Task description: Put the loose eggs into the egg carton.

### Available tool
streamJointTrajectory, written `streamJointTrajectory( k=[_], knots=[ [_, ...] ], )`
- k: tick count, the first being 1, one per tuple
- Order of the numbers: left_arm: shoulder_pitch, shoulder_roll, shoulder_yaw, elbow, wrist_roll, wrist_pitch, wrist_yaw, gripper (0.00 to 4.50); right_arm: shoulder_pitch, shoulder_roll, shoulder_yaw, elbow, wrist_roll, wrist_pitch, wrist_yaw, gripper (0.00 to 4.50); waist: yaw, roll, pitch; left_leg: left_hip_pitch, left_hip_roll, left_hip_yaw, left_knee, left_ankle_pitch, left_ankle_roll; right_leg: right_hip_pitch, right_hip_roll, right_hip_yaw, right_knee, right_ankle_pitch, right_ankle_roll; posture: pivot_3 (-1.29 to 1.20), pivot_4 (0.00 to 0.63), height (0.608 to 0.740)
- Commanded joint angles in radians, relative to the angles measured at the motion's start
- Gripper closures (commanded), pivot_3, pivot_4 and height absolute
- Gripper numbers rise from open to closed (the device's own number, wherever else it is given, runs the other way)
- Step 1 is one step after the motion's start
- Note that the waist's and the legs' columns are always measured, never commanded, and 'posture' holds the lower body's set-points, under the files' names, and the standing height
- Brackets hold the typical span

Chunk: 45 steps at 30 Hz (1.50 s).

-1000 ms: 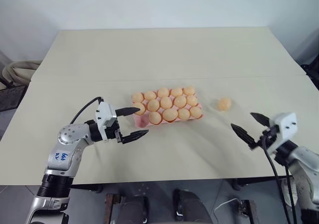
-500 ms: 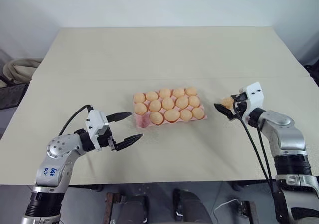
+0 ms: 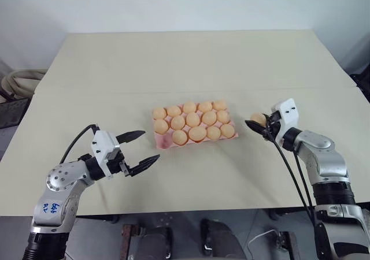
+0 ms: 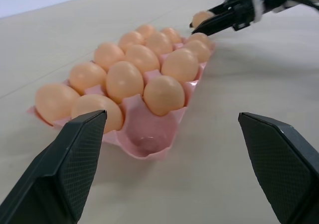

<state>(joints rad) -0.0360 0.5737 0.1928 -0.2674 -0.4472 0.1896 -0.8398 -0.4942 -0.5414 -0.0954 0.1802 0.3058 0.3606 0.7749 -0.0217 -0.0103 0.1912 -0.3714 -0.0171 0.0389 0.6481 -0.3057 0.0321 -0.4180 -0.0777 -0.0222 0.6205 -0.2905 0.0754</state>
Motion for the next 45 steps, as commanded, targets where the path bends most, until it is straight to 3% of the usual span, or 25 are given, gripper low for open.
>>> streamJointTrajectory(
  k=[1, 5, 10, 15, 21, 29, 32, 38, 42, 45],
  knots=[
    [0.034, 0.014, 0.079, -0.027, -0.03, -0.01, 0.021, 0.0, -0.038, 0.048, 0.063, -0.211, 0.098, 0.087, 0.053, 2.75, -0.01, 0.0, 0.0, 0.0, 0.0, 0.0, 0.0, 0.0, 0.0, 0.0, 0.0, 0.0, 0.0, 0.0, 0.0, 0.0, 0.15, 0.74],
    [0.1, 0.019, 0.138, -0.027, -0.035, -0.022, 0.02, 0.0, -0.13, 0.159, 0.203, -0.303, 0.114, 0.214, 0.032, 2.75, -0.021, 0.0, 0.0, 0.001, 0.001, 0.0, 0.0, 0.0, -0.001, 0.0, 0.0, 0.0, 0.001, 0.0, 0.0, 0.0, 0.15, 0.74],
    [0.155, 0.015, 0.159, -0.04, -0.04, -0.026, 0.021, 0.0, -0.237, 0.289, 0.361, -0.229, 0.062, 0.255, 0.032, 2.75, -0.007, 0.0, 0.0, 0.0, 0.0, -0.001, 0.0, 0.0, -0.001, -0.001, -0.001, -0.001, 0.001, -0.001, -0.001, 0.0, 0.15, 0.74],
    [0.181, 0.008, 0.165, -0.08, -0.045, -0.016, 0.04, 0.0, -0.293, 0.319, 0.492, -0.123, -0.025, 0.215, 0.086, 2.75, -0.007, -0.001, -0.001, -0.002, 0.0, -0.001, 0.0, -0.002, 0.0, -0.003, -0.001, -0.002, 0.0, -0.001, -0.001, 0.0, 0.15, 0.74],
    [0.193, -0.001, 0.15, -0.126, -0.049, 0.004, 0.068, 0.0, -0.305, 0.341, 0.509, -0.049, -0.062, 0.184, 0.114, 2.75, -0.01, -0.001, -0.001, -0.006, 0.0, 0.0, 0.0, -0.003, -0.005, -0.009, -0.001, -0.003, 0.003, 0.0, 0.0, 0.0, 0.15, 0.74],
    [0.15, -0.003, 0.112, -0.129, -0.047, 0.022, 0.075, 0.0, -0.274, 0.342, 0.427, -0.126, -0.032, 0.165, 0.097, 0.09, -0.008, -0.001, -0.001, -0.006, 0.0, 0.0, 0.0, -0.004, -0.003, -0.009, -0.001, -0.004, 0.003, 0.0, 0.0, 0.0, 0.15, 0.74],
    [0.128, 0.004, 0.093, -0.115, -0.043, 0.024, 0.061, 0.0, -0.237, 0.299, 0.358, -0.219, 0.006, 0.144, 0.119, 0.04, -0.006, -0.001, -0.001, -0.006, 0.0, -0.001, 0.0, -0.004, -0.002, -0.009, -0.001, -0.004, 0.003, 0.0, 0.0, 0.0, 0.15, 0.74],
    [0.071, 0.022, 0.052, -0.071, -0.025, 0.019, 0.027, 0.0, -0.053, 0.111, 0.201, -0.386, 0.06, 0.074, 0.18, 0.04, -0.004, -0.002, -0.001, -0.006, 0.0, -0.001, 0.0, -0.005, -0.001, -0.008, -0.001, -0.005, 0.001, 0.0, 0.0, 0.0, 0.15, 0.74],
    [0.025, 0.034, 0.028, 0.0, -0.003, -0.004, -0.002, 0.0, 0.168, -0.02, 0.007, -0.403, 0.082, -0.053, 0.213, 0.04, -0.002, -0.002, -0.001, -0.006, 0.0, -0.001, -0.001, -0.005, -0.001, -0.008, -0.001, -0.005, 0.001, 0.0, 0.0, 0.0, 0.15, 0.74],
    [0.008, 0.045, 0.02, 0.041, 0.013, -0.022, -0.019, 0.0, 0.254, -0.058, -0.075, -0.374, 0.095, -0.117, 0.213, 0.04, -0.008, -0.002, -0.001, -0.006, 0.0, 0.0, 0.0, -0.005, -0.001, -0.008, -0.001, -0.005, 0.0, 0.0, 0.0, 0.0, 0.15, 0.74]
  ],
)
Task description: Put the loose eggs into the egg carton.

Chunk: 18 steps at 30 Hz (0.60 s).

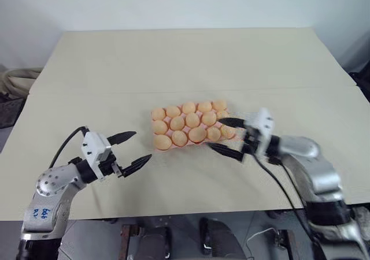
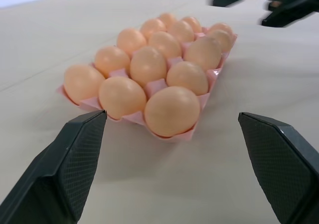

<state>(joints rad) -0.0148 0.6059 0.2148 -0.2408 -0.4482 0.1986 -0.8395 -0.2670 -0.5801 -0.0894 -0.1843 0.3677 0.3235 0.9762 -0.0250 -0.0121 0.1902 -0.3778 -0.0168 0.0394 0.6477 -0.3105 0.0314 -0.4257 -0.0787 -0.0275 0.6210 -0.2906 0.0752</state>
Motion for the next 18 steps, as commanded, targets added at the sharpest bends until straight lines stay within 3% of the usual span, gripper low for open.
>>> streamJointTrajectory(
  k=[1, 5, 18],
  knots=[
    [-0.017, 0.02, -0.005, 0.03, 0.021, -0.039, -0.029, 0.0, 0.061, -0.034, -0.121, 0.013, 0.04, -0.101, 0.019, 0.04, -0.007, 0.0, 0.0, 0.0, 0.0, 0.002, 0.0, 0.0, 0.0, 0.0, 0.0, 0.0, 0.0, 0.0, 0.0, 0.0, 0.15, 0.74],
    [-0.023, 0.032, -0.002, 0.063, 0.031, -0.058, -0.047, 0.0, 0.129, -0.064, -0.197, 0.076, 0.071, -0.128, 0.038, 0.04, -0.002, 0.0, 0.0, 0.005, 0.001, 0.004, 0.0, 0.003, 0.0, 0.004, 0.0, 0.0, 0.0, 0.0, -0.001, 0.0, 0.15, 0.74],
    [0.019, 0.056, 0.024, 0.05, 0.038, -0.077, -0.041, 0.0, 0.099, -0.071, -0.183, 0.154, 0.048, -0.191, 0.025, 0.04, -0.001, 0.0, 0.0, 0.008, 0.002, 0.004, 0.0, 0.004, 0.0, 0.008, -0.001, 0.001, -0.003, 0.001, -0.004, 0.0, 0.15, 0.74]
  ],
)
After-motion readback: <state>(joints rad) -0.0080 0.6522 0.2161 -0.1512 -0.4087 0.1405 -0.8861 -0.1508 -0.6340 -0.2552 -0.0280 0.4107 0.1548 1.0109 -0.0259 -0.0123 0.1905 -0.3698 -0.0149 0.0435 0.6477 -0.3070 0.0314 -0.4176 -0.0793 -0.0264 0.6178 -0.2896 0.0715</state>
